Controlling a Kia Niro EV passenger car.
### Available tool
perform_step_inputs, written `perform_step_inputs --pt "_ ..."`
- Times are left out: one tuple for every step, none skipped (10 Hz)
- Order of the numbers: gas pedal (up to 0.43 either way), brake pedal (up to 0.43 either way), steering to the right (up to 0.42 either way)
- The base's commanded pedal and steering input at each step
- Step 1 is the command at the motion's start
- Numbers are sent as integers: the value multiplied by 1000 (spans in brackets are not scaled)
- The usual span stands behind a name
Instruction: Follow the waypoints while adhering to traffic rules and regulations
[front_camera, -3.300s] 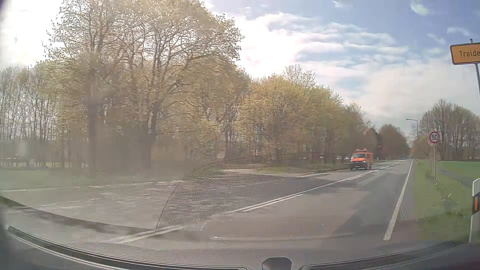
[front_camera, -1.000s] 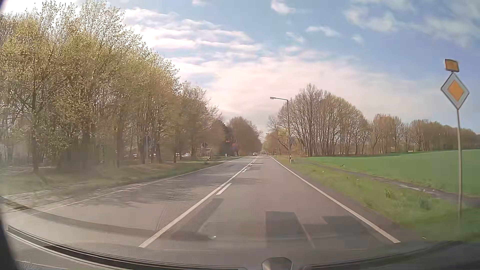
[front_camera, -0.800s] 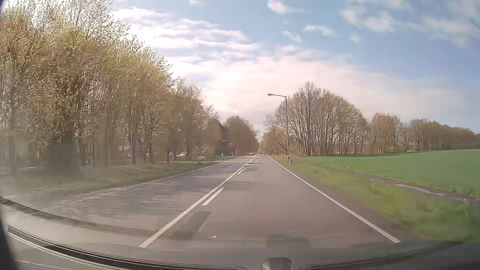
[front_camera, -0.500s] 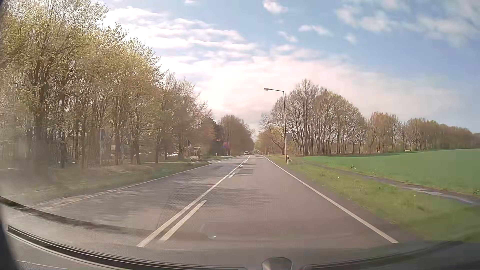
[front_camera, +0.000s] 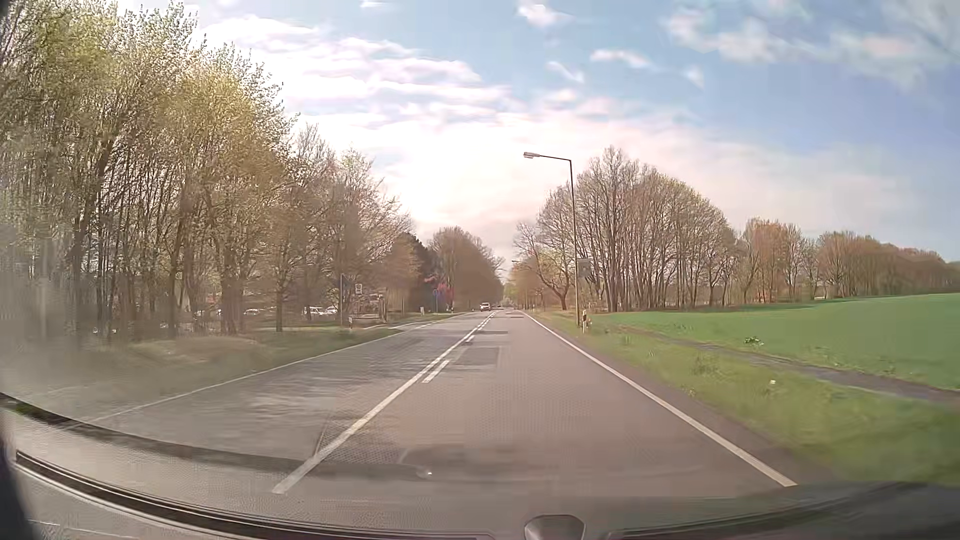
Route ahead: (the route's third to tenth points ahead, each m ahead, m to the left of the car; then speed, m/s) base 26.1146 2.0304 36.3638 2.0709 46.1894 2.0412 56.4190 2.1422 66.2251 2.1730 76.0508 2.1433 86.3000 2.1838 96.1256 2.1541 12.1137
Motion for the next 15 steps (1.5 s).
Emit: perform_step_inputs --pt "240 6 3" --pt "240 0 3" --pt "240 0 3" --pt "240 6 3" --pt "240 0 3" --pt "228 0 3" --pt "220 0 2" --pt "209 0 2" --pt "209 0 1" --pt "209 0 0" --pt "209 0 1" --pt "209 0 0" --pt "209 0 -2" --pt "209 0 -3" --pt "209 0 -4"
